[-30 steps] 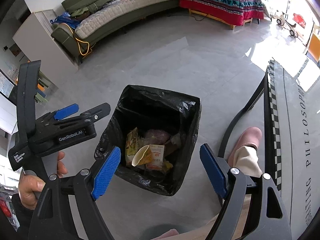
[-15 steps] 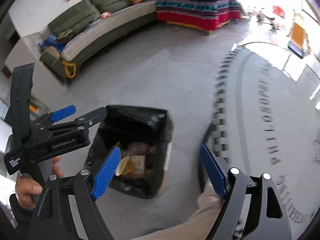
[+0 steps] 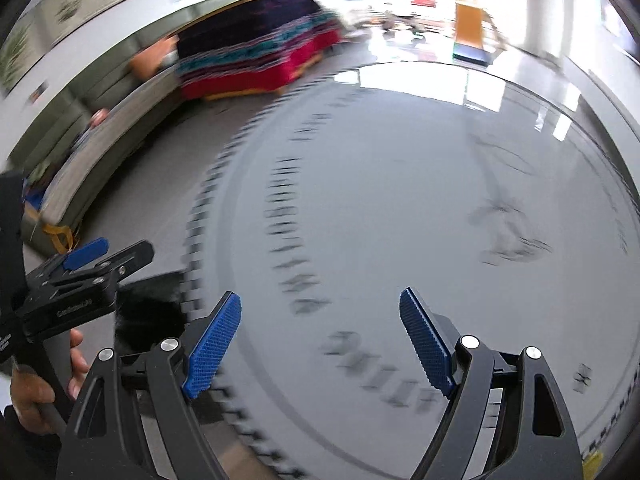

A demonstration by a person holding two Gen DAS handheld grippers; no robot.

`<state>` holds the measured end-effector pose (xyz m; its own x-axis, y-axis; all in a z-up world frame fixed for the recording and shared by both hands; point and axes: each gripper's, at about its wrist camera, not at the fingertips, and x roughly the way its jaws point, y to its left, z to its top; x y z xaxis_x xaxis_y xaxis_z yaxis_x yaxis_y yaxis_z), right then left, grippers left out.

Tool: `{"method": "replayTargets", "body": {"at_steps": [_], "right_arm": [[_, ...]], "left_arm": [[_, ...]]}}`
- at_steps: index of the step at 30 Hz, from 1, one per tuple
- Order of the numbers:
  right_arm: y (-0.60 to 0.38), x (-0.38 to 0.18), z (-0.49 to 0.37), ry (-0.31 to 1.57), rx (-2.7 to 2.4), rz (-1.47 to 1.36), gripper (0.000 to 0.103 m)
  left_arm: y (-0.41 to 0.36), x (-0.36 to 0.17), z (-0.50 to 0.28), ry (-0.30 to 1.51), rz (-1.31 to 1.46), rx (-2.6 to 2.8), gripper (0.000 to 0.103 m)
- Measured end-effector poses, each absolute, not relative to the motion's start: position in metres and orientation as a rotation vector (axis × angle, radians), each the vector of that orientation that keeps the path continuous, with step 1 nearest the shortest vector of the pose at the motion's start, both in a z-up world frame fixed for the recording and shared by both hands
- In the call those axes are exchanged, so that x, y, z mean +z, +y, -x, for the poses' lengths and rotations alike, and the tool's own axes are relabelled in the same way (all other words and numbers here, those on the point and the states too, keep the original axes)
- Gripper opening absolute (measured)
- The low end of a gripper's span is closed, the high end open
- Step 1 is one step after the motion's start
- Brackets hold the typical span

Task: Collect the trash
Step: 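Move both open tools back over the empty table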

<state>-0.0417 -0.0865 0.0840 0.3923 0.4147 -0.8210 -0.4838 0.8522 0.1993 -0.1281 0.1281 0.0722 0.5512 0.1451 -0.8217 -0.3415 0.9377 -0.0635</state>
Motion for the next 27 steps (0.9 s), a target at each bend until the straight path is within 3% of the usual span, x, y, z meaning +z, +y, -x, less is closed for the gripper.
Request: {"method": "replayTargets", "body": {"at_steps": [14, 23, 27], "right_arm": [[-0.224, 0.041, -0.032, 1.009, 0.235, -0.025, 0.082], [-0.238, 0.007, -0.037, 1.005, 0.167, 0.013, 0.082], [-0.233, 0.001, -0.042, 0.972, 0.145, 0.061, 0.087]], "left_arm": [[0.012, 0.031, 0.023, 0.992, 0.099, 0.110, 0.097], [-0.019, -0.008, 0.003, 1.031, 0.033, 0.097, 0.097], [-0.022, -0.010, 0.001, 1.011, 0.023, 0.095, 0.097]]}}
